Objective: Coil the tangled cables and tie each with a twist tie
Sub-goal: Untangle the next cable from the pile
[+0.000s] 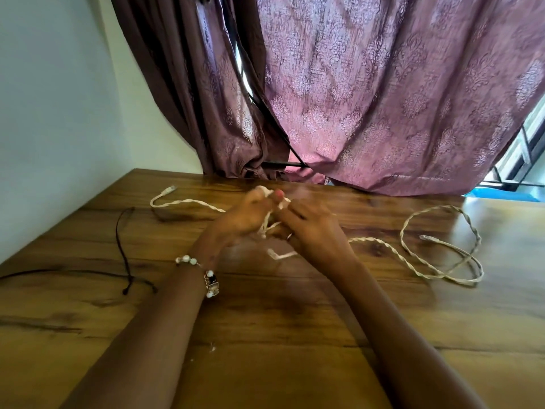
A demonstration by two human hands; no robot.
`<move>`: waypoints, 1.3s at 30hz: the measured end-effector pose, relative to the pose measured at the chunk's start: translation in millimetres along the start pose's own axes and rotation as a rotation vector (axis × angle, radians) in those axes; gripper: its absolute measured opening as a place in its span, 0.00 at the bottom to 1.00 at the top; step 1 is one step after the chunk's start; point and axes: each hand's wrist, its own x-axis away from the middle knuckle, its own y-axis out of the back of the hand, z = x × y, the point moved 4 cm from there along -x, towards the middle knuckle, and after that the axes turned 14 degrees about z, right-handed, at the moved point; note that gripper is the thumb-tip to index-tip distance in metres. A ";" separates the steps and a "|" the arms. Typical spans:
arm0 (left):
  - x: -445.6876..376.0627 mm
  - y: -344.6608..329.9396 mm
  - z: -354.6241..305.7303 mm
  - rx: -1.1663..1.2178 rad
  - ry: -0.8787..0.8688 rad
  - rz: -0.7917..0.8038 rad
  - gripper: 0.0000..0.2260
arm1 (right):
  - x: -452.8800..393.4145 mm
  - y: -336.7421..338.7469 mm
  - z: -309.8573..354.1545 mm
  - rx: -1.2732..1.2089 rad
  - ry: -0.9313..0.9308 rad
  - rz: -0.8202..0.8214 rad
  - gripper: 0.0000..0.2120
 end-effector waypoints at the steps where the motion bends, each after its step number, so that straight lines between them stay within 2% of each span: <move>1: -1.6 -8.5 3.2 -0.042 0.019 0.087 0.16 | 1.3 6.0 -9.0 -0.107 -0.061 -0.048 0.09; 6: -1.7 -18.5 0.9 0.106 0.022 0.226 0.21 | 16.4 25.9 -53.4 -0.461 -0.355 -0.206 0.10; 9: 1.1 -13.3 1.4 0.252 0.062 0.342 0.22 | 27.9 24.8 -75.1 -0.729 -0.572 -0.267 0.02; 11: 3.3 -12.3 2.8 0.380 0.081 0.468 0.23 | 35.8 21.1 -85.8 -0.775 -0.688 -0.264 0.05; 13: 5.4 -11.9 2.6 0.465 0.060 0.547 0.22 | 39.5 18.0 -90.4 -0.752 -0.727 -0.221 0.07; 15: 6.0 -9.3 0.3 0.481 -0.006 0.509 0.20 | 39.0 14.7 -90.4 -0.684 -0.699 -0.156 0.06; 17: 4.3 -7.8 -2.7 0.492 -0.053 0.406 0.16 | 36.7 9.8 -88.4 -0.599 -0.644 -0.102 0.07; 20: -2.2 -0.5 -1.7 0.578 -0.090 0.217 0.11 | 29.5 -3.0 -75.8 -0.410 -0.518 0.000 0.22; 23: -5.8 13.5 0.8 0.687 -0.144 0.087 0.11 | 21.6 -14.1 -57.7 -0.480 -0.399 0.029 0.33; 25: -6.3 22.3 2.3 0.767 -0.170 0.048 0.13 | 16.7 -15.7 -50.7 -0.507 -0.330 0.029 0.28; 27: -5.4 29.6 2.4 0.870 -0.200 0.028 0.13 | 13.7 -18.3 -47.9 -0.459 -0.247 0.034 0.13; 28: -4.5 32.9 1.9 0.919 -0.218 0.014 0.13 | 13.6 -18.8 -45.5 -0.440 -0.197 0.059 0.11; 31: -1.8 42.5 -1.0 0.993 -0.261 -0.045 0.14 | 15.3 -19.3 -36.0 -0.394 -0.089 0.174 0.17; 33: 0.3 47.8 -1.7 1.024 -0.276 -0.084 0.15 | 14.8 -16.2 -33.1 -0.265 -0.050 0.188 0.21; 36: 1.9 52.6 -1.7 1.102 -0.286 -0.098 0.20 | 9.4 -7.7 -31.4 -0.118 -0.034 0.050 0.09; 39: 1.6 48.8 -4.1 1.071 -0.284 -0.095 0.21 | 7.9 3.1 -31.0 -0.210 -0.084 -0.073 0.08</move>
